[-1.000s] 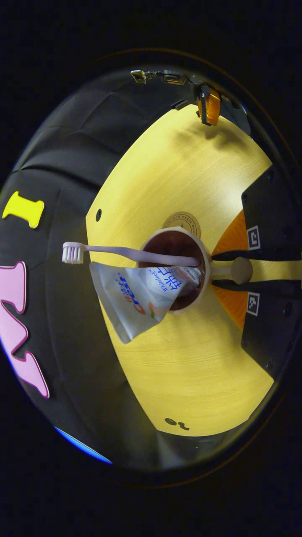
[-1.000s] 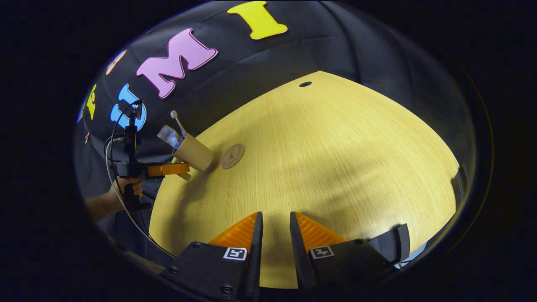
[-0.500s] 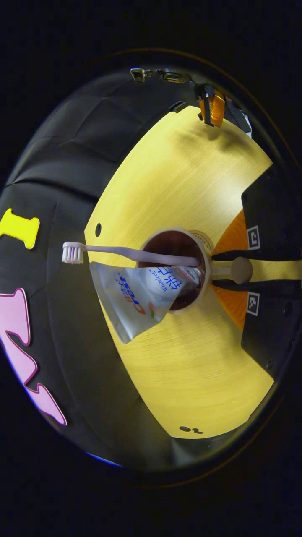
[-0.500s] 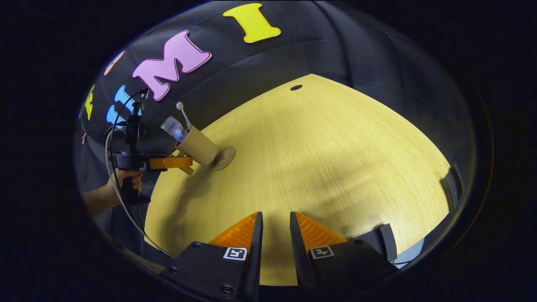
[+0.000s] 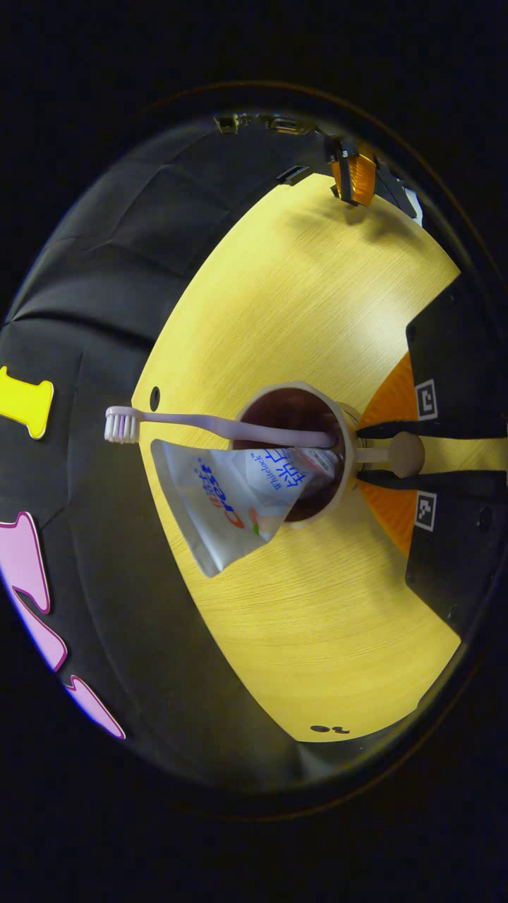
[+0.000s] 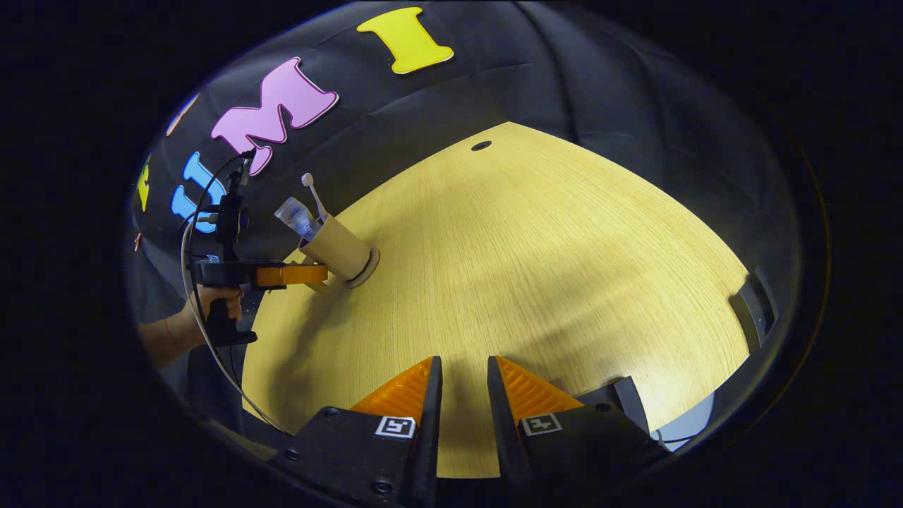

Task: Put the toothbrush and toothpaste on the desktop into the cup, then pick up the cup and place it on the coaster on the desktop.

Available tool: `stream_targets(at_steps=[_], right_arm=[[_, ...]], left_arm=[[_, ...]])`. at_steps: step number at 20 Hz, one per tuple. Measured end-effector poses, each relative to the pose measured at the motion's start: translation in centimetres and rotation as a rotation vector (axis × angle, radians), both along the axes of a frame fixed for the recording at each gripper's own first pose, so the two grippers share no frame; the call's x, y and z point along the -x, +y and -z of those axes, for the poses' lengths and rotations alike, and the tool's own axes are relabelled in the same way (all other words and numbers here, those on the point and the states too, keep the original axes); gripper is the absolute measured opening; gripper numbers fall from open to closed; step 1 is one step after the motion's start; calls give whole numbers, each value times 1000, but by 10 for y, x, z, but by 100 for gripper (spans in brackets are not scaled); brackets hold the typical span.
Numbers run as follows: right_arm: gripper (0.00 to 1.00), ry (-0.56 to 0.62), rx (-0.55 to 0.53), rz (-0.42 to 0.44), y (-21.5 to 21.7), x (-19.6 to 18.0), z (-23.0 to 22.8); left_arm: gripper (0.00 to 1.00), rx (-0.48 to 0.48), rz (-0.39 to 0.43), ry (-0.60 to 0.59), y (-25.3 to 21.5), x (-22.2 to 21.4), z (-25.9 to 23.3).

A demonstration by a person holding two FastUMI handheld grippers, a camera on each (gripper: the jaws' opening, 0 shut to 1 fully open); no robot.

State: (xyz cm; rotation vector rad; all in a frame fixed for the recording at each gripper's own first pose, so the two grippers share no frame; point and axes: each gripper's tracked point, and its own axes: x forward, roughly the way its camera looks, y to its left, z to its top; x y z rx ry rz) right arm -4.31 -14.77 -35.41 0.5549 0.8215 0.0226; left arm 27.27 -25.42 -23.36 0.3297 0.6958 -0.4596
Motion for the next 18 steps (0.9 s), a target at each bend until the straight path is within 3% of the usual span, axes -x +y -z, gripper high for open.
stream_targets(at_steps=[6,7,8,9,10,13,18], right_arm=[[39,-1,-1,8,-3,-4,-1],[39,-1,-1,8,-3,-4,-1],[39,-1,-1,7,-2,-4,-2],[39,-1,-2,6,-1,-5,-2],[39,-1,-3,5,1,-5,-2],[39,-7,-7,0,6,-8,-6],[39,-34,1,-28,20,-17,-21]], left_arm=[[24,1,10,27,-1,4,5],[31,6,12,13,-2,3,2],[28,10,15,3,-2,4,1],[31,17,20,-18,-2,3,-6],[43,21,26,-39,-2,2,-10],[95,9,35,-59,2,7,-16],[100,3,19,-116,19,21,-33]])
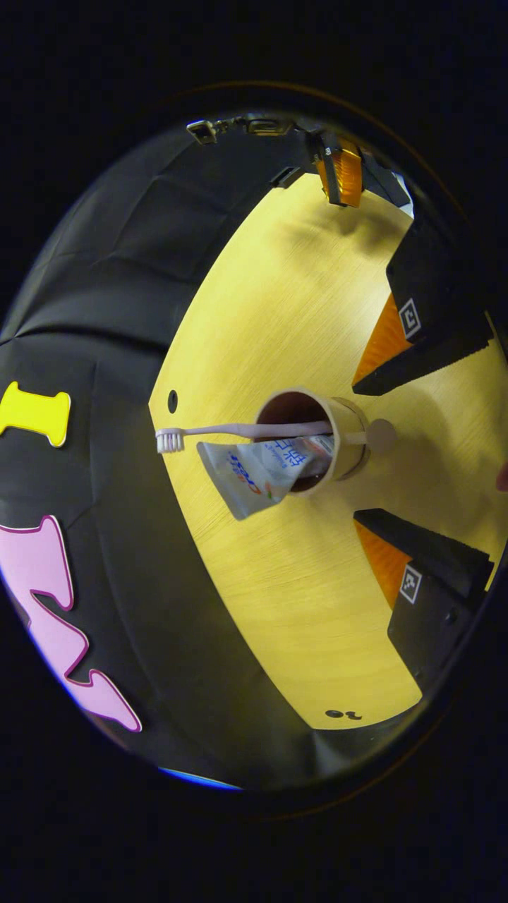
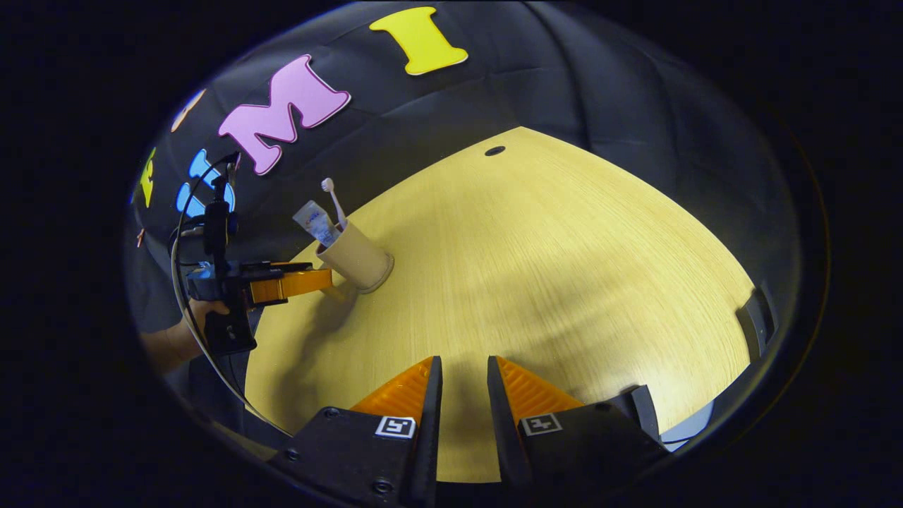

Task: Put the toothbrush and toothpaste on the desktop into the cup, then pick up the cup and place it on the coaster on the desktop.

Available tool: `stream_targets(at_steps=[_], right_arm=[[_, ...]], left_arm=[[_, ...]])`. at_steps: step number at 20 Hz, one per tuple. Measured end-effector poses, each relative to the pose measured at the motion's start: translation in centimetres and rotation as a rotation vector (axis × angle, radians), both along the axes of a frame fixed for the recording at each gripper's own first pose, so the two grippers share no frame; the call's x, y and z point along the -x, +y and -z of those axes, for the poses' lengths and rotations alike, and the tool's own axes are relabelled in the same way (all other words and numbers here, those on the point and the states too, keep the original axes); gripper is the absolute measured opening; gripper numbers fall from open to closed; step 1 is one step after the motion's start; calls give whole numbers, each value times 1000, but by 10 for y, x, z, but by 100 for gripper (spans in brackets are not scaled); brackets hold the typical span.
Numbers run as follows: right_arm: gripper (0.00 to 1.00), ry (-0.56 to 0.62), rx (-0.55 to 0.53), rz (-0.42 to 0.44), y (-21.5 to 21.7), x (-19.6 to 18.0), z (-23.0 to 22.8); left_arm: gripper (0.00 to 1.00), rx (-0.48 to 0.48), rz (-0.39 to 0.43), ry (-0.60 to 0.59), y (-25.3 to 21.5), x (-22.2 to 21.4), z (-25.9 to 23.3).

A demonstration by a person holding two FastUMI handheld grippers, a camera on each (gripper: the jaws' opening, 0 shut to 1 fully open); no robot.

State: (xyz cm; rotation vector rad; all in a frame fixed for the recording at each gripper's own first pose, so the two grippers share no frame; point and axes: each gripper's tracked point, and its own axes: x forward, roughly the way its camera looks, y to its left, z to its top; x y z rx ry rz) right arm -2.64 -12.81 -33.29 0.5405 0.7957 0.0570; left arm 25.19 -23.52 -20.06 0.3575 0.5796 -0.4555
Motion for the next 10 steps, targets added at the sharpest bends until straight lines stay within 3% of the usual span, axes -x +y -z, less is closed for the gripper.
stream_targets(at_steps=[10], right_arm=[[39,-91,7,-123,61,-20,-60]], left_arm=[[99,65,-42,-94,49,50,-50]])
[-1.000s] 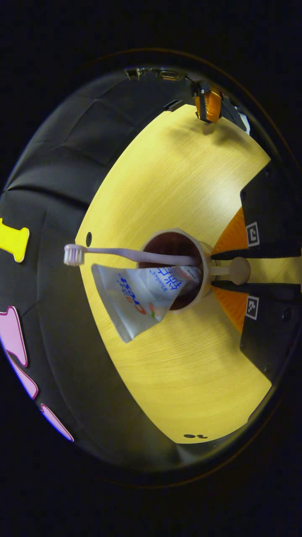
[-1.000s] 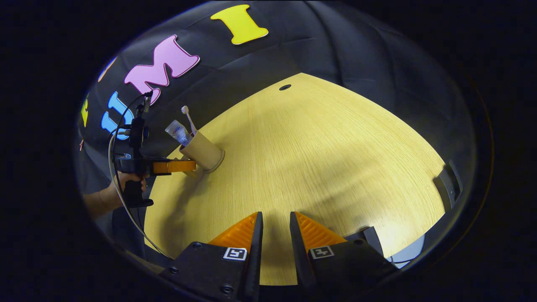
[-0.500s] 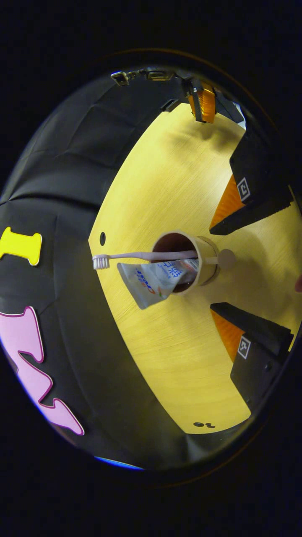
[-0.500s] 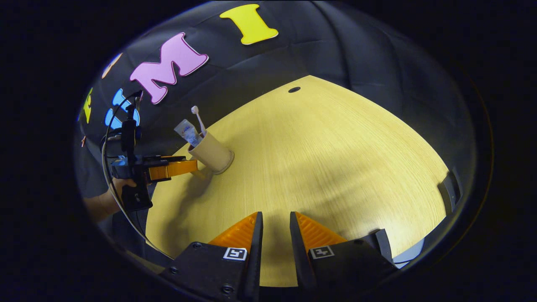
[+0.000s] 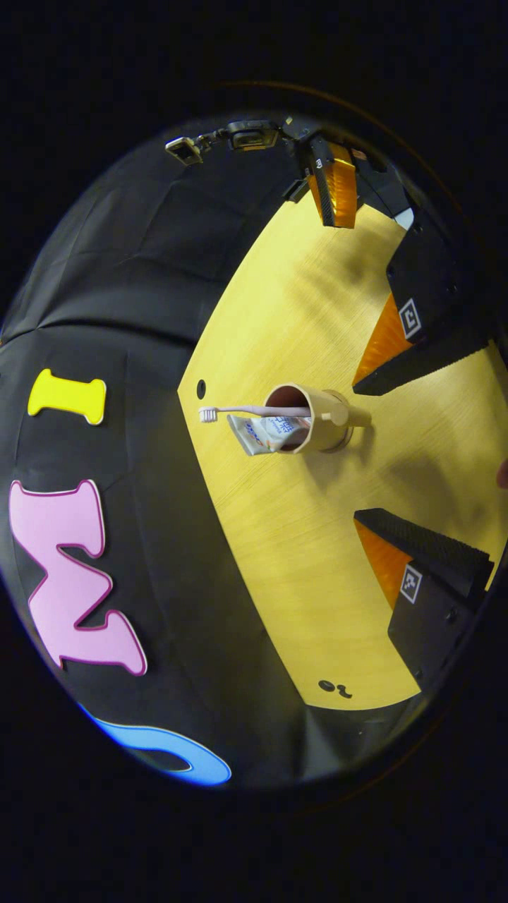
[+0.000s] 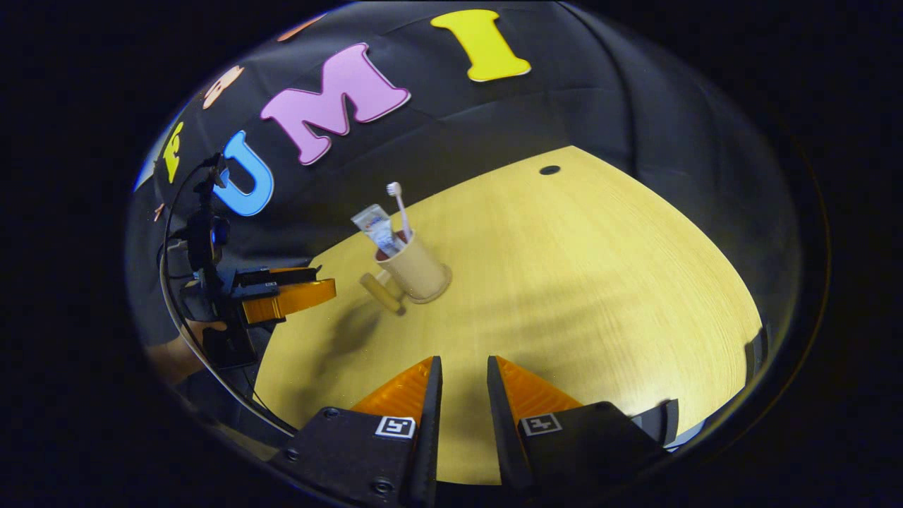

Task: Put the toothbrush and toothpaste on the desktop into the cup, then pick up the cup and place it on the coaster on the desktop.

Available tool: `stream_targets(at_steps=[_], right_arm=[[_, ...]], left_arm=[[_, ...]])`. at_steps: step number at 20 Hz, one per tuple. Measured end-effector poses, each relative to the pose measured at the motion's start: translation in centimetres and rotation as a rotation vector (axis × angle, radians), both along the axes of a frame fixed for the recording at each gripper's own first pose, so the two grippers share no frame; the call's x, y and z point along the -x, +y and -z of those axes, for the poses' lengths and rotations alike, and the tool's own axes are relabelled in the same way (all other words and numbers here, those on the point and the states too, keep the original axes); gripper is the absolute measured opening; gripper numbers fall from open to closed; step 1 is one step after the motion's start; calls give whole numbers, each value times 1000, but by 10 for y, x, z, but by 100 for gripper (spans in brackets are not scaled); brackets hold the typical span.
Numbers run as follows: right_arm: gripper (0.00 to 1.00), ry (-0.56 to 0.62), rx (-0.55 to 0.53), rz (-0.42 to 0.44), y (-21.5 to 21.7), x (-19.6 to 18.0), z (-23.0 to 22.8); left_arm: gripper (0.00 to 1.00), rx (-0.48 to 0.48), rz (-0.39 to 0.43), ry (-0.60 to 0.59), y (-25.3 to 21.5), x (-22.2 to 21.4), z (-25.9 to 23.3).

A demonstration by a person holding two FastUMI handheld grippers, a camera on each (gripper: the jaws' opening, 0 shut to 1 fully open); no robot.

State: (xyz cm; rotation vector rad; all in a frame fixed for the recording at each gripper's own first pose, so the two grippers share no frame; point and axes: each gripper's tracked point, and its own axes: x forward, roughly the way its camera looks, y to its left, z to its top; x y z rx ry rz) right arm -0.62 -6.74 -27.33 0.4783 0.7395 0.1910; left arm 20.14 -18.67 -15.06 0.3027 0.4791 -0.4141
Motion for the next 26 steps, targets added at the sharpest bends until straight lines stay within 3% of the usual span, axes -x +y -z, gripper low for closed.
stream_targets(at_steps=[2,4,5,6,8,16,17,18,20,23,26], right_arm=[[39,-22,2,-27,15,-4,-14],[48,-41,2,-59,31,-7,-28],[31,-53,5,-71,38,-9,-35],[48,-65,8,-85,45,-10,-43],[56,-87,17,-112,57,-13,-56],[65,-191,39,-172,89,-34,-108],[75,-201,37,-177,91,-36,-112],[77,-210,36,-183,94,-37,-118],[77,-224,42,-193,98,-42,-126],[88,-250,18,-198,106,-48,-145],[91,-261,26,-215,111,-51,-151]], left_arm=[[100,8,2,-14,14,15,-8],[99,23,-17,-26,28,26,-15],[100,38,-28,-30,36,33,-18],[99,57,-36,-32,41,40,-22],[100,101,-43,-19,48,56,-28],[100,201,-88,-49,82,105,-55],[100,200,-95,-57,86,108,-57],[100,199,-99,-63,89,111,-59],[100,201,-104,-70,94,117,-64],[100,206,-115,-81,99,120,-69],[100,230,-140,-86,103,120,-74]])
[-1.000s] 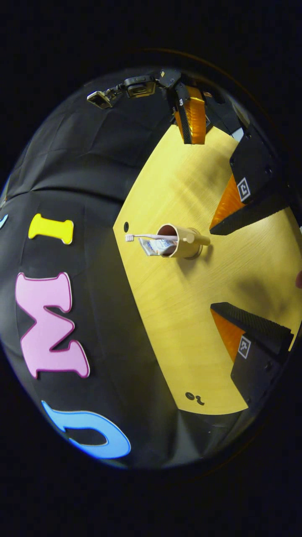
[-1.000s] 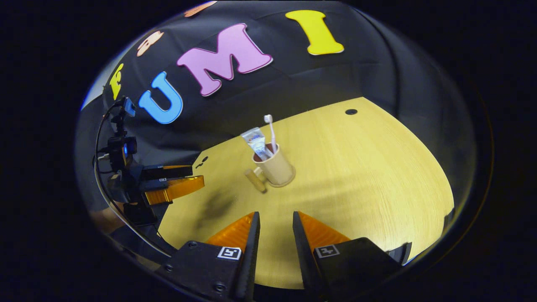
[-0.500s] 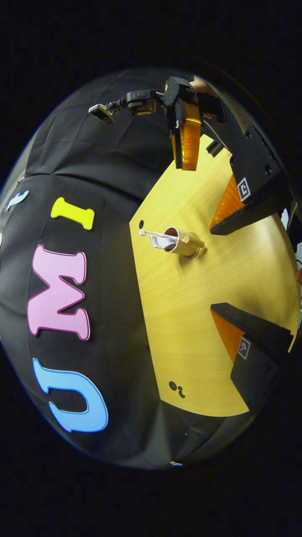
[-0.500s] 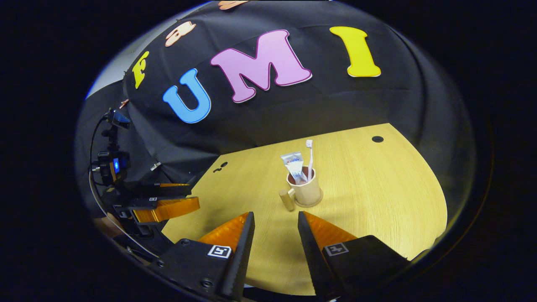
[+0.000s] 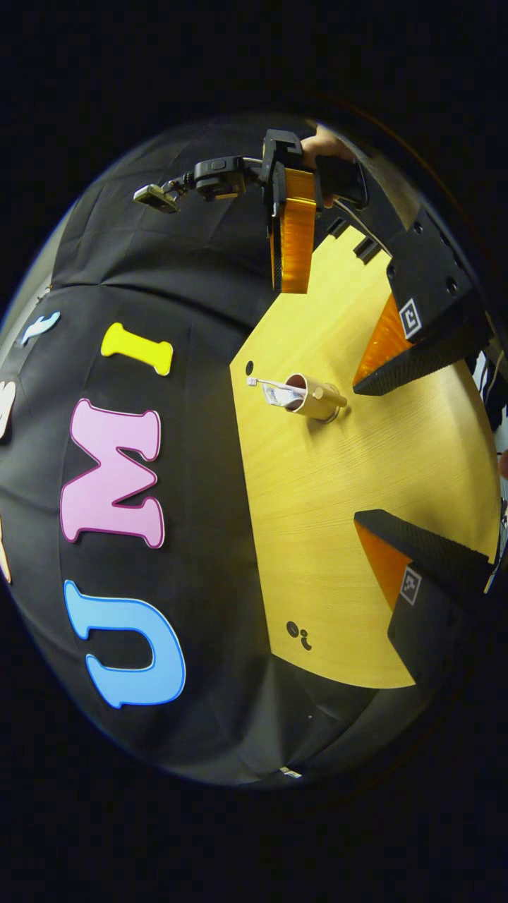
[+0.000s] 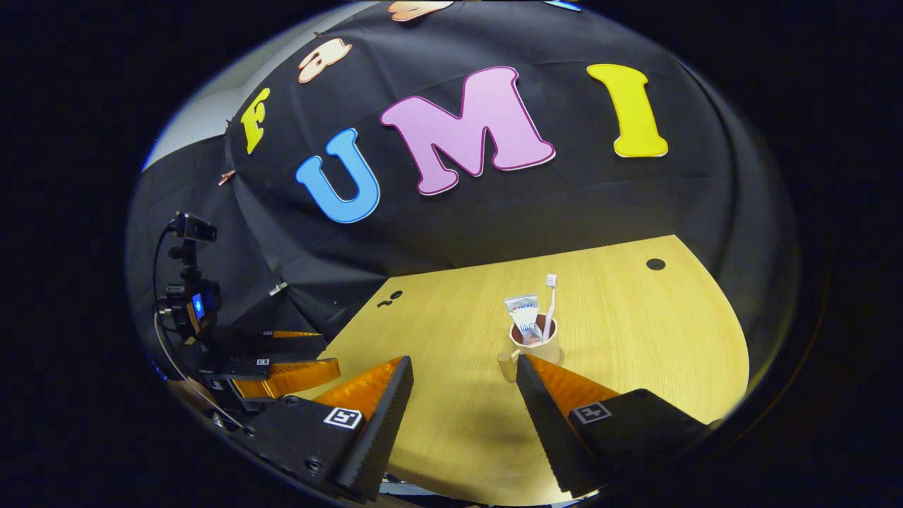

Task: Put the toothbrush and toothpaste on the desktop into the cup, then pick up the cup and place it on the coaster on the desktop.

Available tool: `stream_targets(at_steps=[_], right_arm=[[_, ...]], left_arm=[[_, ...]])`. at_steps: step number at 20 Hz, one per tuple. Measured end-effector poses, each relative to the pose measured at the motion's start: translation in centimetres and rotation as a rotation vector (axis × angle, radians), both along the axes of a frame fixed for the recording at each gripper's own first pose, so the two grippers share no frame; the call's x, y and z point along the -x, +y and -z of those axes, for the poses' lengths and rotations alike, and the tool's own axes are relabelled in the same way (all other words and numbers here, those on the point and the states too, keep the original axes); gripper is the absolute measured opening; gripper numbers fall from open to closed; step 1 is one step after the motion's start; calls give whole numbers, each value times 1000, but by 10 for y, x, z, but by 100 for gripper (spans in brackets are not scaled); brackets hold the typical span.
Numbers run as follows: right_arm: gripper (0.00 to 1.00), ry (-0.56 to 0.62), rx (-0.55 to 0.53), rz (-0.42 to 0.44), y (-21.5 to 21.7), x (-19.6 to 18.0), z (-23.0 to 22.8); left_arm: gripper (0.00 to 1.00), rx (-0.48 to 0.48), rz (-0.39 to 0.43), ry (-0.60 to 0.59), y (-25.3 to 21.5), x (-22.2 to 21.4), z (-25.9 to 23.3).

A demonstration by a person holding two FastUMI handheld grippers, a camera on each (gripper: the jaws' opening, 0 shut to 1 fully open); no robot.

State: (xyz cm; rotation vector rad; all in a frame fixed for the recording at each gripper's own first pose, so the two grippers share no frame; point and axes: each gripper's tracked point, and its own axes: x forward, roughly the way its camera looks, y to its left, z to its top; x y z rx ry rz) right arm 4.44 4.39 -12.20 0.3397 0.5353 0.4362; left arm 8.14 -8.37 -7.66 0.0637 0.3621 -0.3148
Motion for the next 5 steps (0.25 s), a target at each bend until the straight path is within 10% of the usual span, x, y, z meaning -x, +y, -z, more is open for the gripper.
stream_targets(at_steps=[2,3,4,5], right_arm=[[97,-1,5,-14,4,-1,-2],[84,-3,4,-16,5,-3,-3],[98,-7,-1,-17,8,-4,-6],[84,-8,-4,-18,10,-4,-7]], left_arm=[[100,14,-13,-6,1,-1,-3],[100,15,-13,-8,1,0,-3],[100,12,-8,-10,0,1,-3],[100,6,-3,-12,-1,1,-3]])
